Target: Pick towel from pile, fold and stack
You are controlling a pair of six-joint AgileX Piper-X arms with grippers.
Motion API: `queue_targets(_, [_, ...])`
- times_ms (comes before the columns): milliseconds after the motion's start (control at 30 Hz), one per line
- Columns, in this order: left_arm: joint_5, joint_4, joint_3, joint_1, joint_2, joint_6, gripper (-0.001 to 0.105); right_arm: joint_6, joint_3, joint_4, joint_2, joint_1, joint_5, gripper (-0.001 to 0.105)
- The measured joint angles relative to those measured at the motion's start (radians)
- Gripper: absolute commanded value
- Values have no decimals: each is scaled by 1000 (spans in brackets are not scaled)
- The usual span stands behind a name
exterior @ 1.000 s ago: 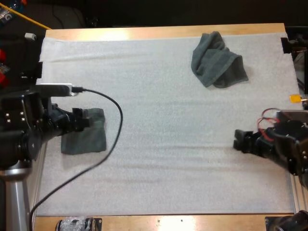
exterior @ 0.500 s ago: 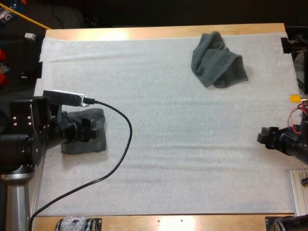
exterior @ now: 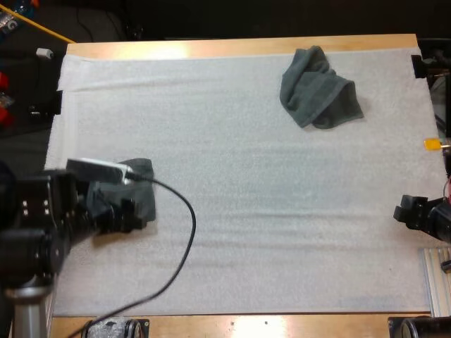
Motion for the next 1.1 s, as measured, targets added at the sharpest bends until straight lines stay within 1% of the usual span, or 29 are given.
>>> queue_targets(33, [0,-1,30,0,-24,0,65,0,0,4,-8,0,0,62])
queue_targets(67, [0,-2,86,0,-73,0,65,-11,0,14,-31,0,0,62])
queue_targets(133, [0,-2,143,0,-129,1,65,-31,0,28,-54,0,0,62])
queue_targets(300, [0,0,252,0,-279,2,65,-41,0,46,-127,0,0,62])
queue_targets(400, [0,1,291,0,-367,2,65,-42,0,46,-174,0,0,62])
queue_targets(433, [0,2,306,0,-418,2,65,-44,0,46,-193,0,0,62])
queue_targets(500, [0,9,315,0,-488,4,65,-44,0,47,-232,0,0,62])
queue_targets(533, [0,20,315,0,-561,13,65,-44,0,47,-272,0,0,62])
queue_targets(700, [0,77,315,0,-714,40,65,-44,0,49,-364,0,0,62])
queue_targets(800, [0,118,315,0,-789,40,65,-44,0,52,-412,0,0,62])
queue_targets(1000, [0,192,315,0,-811,40,65,-44,0,52,-498,0,0,62])
queue_targets(1100, [0,208,311,0,-812,40,65,-44,0,52,-538,0,0,62])
